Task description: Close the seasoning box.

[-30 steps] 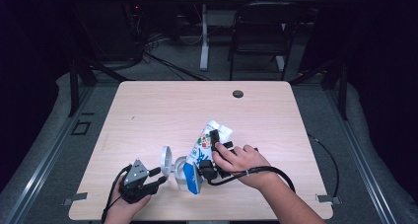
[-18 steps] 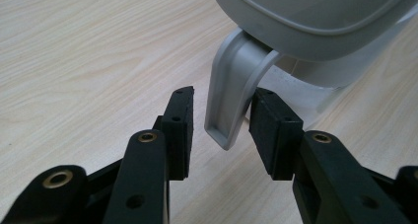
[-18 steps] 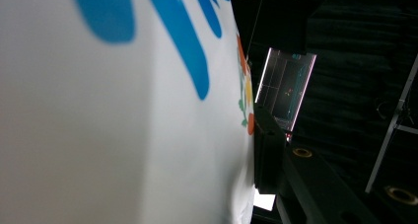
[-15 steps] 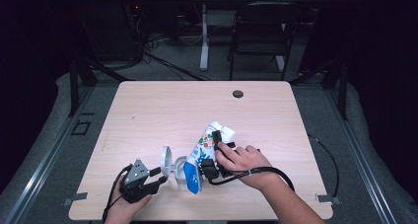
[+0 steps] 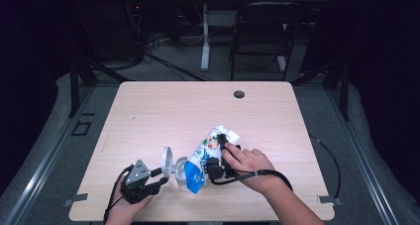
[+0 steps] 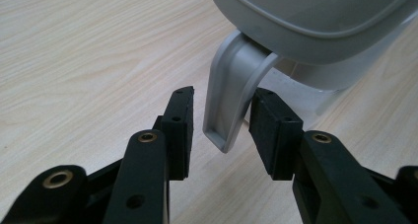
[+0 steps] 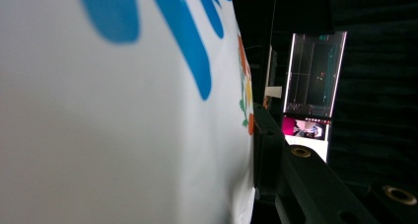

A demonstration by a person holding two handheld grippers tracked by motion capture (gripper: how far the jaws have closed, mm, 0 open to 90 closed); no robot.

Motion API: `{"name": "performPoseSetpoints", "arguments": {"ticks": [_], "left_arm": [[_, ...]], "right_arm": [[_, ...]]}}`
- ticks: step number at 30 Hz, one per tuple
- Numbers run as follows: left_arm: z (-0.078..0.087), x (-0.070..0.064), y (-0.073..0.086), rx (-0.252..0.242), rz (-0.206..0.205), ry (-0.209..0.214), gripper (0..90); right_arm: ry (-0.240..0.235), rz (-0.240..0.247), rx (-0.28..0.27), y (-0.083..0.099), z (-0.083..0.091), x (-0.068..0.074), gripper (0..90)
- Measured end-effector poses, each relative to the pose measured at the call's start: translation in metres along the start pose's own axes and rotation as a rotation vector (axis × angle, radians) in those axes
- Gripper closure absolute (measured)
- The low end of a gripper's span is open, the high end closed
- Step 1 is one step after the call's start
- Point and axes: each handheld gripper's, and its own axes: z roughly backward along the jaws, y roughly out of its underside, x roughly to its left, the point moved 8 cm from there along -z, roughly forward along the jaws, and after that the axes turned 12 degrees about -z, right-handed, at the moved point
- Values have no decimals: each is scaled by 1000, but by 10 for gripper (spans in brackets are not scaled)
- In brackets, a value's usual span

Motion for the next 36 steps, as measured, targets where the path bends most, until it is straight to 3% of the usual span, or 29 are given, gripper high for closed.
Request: {"name": "performPoseSetpoints", "arguments": {"ticks": [8,18,29,32,36], "left_arm": [[0,1,0,-1,2,3,619],[0,1,1,3,5,2,619],[0,1,1,1,9,8,619],[0,1,1,0,7,7,619],[0,1,1,1,10,9,619]], "right_arm": [[-30,-49,6,2,1,7,756],[-47,-66,6,0,2,7,760],[-101,-175,4,0,2,9,763],[-122,-239,-10,0,1,10,766],[-140,-284,-15,1,1,11,768]]}}
